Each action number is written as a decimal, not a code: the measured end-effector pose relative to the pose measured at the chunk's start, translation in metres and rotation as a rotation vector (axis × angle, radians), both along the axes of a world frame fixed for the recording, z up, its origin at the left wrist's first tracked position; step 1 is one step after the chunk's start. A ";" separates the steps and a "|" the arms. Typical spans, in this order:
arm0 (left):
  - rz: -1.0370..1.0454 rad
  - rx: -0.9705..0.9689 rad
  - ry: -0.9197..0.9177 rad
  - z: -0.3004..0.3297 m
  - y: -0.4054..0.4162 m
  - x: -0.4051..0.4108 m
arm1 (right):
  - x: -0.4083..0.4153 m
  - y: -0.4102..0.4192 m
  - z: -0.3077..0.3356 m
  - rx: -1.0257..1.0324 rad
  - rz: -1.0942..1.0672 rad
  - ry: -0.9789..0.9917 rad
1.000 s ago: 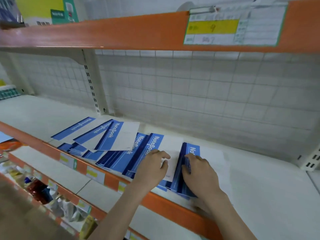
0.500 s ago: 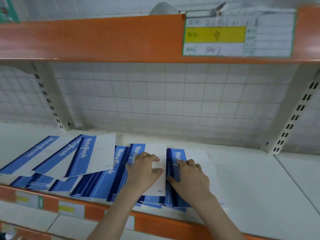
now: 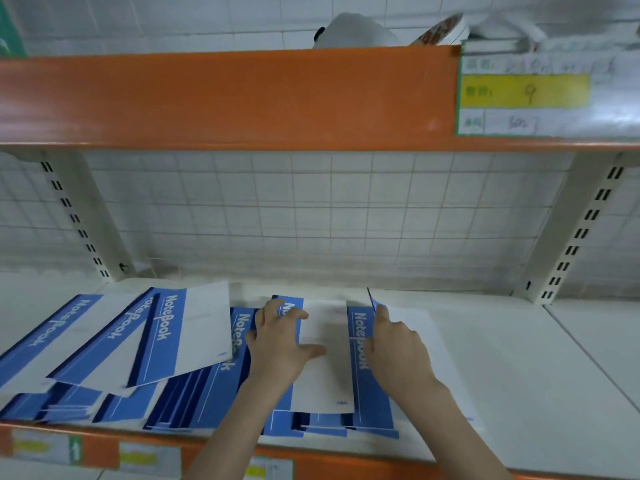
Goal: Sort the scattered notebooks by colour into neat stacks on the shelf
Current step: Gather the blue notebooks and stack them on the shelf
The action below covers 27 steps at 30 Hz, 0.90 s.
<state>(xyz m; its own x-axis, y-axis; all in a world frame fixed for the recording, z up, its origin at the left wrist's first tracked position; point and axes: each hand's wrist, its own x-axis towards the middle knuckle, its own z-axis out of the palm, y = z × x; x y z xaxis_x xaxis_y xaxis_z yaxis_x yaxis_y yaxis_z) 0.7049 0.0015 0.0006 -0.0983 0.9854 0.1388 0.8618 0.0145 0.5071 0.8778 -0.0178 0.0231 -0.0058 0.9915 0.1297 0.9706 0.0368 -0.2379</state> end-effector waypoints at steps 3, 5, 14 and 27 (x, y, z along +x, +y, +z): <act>0.009 0.014 -0.070 0.002 0.004 0.000 | 0.008 0.003 0.010 -0.022 0.003 0.146; 0.021 -0.017 -0.136 0.005 0.005 0.002 | 0.008 0.003 0.017 -0.018 0.015 0.246; -0.024 -0.022 -0.569 0.009 0.010 0.026 | -0.026 0.000 0.020 0.056 0.128 0.401; -0.144 -0.189 -1.061 0.017 0.015 0.028 | -0.019 -0.004 0.009 -0.062 0.211 0.222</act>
<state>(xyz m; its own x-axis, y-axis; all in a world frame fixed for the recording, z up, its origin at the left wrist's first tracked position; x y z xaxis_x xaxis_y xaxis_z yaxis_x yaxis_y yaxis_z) 0.7331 0.0166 0.0177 0.0393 0.9938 -0.1042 -0.0141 0.1048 0.9944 0.8593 -0.0215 0.0319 -0.1911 0.9775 0.0898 0.8672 0.2110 -0.4511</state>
